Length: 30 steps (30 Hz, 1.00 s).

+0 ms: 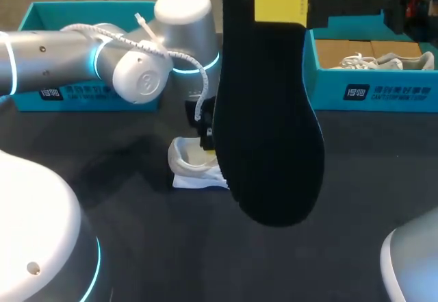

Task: Take the shoe out of the shoebox, open the shoe tongue, remove and reinsert the insole, then place the shoe into the shoebox

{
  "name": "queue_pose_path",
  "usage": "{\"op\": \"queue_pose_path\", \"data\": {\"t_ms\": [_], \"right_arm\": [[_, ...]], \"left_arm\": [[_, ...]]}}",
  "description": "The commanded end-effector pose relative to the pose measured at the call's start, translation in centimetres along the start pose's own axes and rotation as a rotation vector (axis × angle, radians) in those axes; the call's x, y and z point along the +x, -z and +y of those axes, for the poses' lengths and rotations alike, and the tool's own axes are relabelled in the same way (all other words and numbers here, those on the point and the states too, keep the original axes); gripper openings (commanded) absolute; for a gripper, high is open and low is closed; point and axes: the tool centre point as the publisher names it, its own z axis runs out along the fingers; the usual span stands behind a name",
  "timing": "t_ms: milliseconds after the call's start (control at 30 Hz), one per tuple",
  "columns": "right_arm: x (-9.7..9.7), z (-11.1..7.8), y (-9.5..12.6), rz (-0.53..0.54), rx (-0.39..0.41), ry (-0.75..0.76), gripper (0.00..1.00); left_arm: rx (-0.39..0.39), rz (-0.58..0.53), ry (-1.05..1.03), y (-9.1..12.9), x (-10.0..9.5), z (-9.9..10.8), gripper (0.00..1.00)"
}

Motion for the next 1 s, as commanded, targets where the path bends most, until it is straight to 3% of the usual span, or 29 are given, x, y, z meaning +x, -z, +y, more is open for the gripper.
{"op": "queue_pose_path", "data": {"t_ms": [33,500,1000], "right_arm": [[0.1,-0.8,-0.4,0.004,-0.013,-0.002,0.0],[0.1,-0.8,-0.4,0.004,-0.013,-0.002,0.0],[0.1,-0.8,-0.4,0.004,-0.013,-0.002,0.0]], "left_arm": [[0.008,0.004,-0.037,1.8,0.4,0.3,0.0],[-0.034,0.011,-0.305,5.8,2.2,-0.5,0.0],[-0.214,0.089,-0.938,8.4,4.7,-0.1,0.0]]}}
